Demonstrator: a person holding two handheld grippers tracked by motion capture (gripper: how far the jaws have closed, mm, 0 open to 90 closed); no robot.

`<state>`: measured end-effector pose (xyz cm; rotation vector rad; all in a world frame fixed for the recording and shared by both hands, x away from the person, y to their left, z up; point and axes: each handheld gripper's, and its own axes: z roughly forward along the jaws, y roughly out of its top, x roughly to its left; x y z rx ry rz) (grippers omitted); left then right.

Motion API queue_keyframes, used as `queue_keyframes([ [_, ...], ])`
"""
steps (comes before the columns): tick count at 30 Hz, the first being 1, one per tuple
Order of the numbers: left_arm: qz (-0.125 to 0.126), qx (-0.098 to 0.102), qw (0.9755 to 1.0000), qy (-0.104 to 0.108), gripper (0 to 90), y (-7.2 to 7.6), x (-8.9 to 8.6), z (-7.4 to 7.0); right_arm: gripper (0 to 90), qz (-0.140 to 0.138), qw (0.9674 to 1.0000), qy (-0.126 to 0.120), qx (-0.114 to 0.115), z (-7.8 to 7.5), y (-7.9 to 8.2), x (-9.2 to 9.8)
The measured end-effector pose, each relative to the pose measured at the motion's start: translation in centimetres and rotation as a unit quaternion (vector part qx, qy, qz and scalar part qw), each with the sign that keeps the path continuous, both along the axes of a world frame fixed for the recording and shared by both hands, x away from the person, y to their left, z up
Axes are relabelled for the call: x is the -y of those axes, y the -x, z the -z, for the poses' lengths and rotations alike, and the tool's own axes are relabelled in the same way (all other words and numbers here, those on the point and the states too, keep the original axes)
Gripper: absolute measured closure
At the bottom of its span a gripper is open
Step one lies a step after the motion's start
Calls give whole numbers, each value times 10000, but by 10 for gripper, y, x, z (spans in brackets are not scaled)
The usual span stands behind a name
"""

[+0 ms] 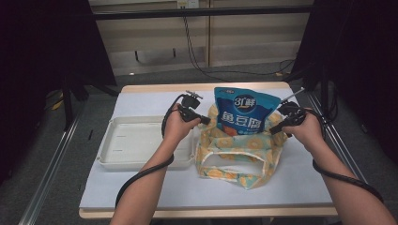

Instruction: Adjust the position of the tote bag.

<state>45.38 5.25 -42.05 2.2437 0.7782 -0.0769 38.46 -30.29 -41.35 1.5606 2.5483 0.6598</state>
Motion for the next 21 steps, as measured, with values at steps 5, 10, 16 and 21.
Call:
queue_keyframes([
  [5, -72, -26, 9999, 107, 900, 4, -2, 2, 801, 58, 10000, -28, -24, 0, 4, 0],
  [10, 73, 51, 9999, 127, 900, 9, -8, -10, 659, 99, 9999, -51, 120, -8, 10, 4],
  [16, 150, 54, 9997, 190, 778, 15, -14, -25, 543, -44, 9995, -51, 302, -25, 22, 7],
  [21, 200, 107, 9996, 188, 663, 20, -17, -38, 440, -18, 9993, -70, 380, -40, 35, 10],
])
